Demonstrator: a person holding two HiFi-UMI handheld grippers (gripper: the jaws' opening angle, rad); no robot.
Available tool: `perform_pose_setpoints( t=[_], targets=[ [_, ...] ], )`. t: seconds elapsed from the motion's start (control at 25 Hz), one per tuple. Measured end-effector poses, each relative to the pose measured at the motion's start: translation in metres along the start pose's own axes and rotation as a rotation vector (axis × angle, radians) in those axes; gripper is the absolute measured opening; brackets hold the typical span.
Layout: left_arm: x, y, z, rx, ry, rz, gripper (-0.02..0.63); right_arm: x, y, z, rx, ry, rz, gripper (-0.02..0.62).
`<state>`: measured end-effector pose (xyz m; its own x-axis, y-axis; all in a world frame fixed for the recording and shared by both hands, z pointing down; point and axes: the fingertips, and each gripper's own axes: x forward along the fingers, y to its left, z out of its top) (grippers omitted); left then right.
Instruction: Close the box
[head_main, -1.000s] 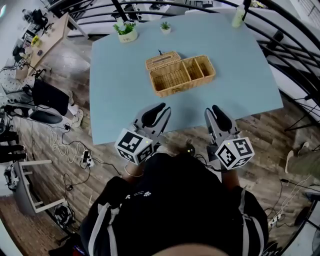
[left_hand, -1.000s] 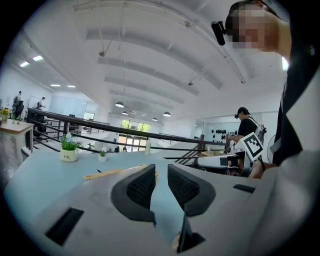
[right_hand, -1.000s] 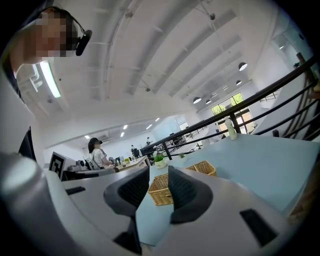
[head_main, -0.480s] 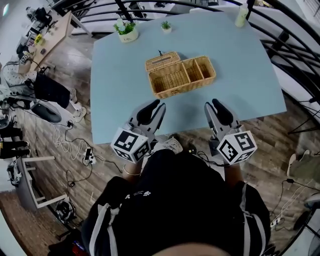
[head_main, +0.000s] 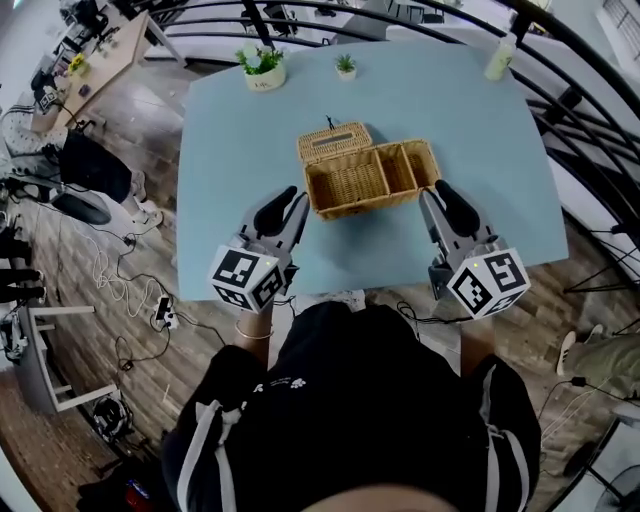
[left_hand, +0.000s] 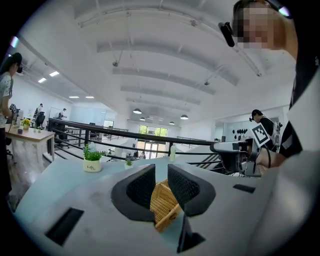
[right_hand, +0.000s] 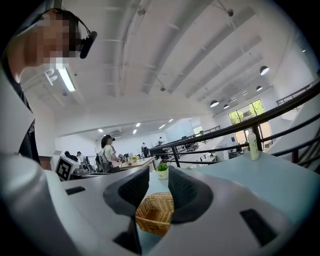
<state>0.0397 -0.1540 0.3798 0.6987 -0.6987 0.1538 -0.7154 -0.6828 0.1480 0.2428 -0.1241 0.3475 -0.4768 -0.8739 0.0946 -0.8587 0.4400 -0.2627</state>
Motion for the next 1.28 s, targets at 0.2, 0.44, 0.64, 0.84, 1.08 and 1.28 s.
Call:
perform_pose_setpoints(
  t=[0.2,0.44,0.64,0.84,1.08,1.28],
  targets=[
    [0.013,0.037,0.000,-0.035,0.009,0.033,0.057,0.044,-0.016,0.015,0.013,0.000,0.050,0.119],
    [0.027,0.081,-0.005,-0.055,0.028,0.059,0.058,0.092,-0.033,0.022,0.001,0.054,0.063,0.118],
    [0.038,0.120,-0.018,-0.089,0.061,0.071,0.063,0.133,-0.050,0.013,0.014,0.127,0.063,0.117],
    [0.058,0.153,-0.033,-0.130,0.090,0.063,0.067,0.173,-0.072,-0.005,0.064,0.202,0.046,0.115],
    [0.080,0.169,-0.062,-0.199,0.143,0.006,0.080,0.207,-0.083,-0.019,0.143,0.251,0.045,0.117],
    [0.096,0.175,-0.086,-0.260,0.195,-0.046,0.092,0.234,-0.096,-0.048,0.091,0.369,0.025,0.121]
  ],
)
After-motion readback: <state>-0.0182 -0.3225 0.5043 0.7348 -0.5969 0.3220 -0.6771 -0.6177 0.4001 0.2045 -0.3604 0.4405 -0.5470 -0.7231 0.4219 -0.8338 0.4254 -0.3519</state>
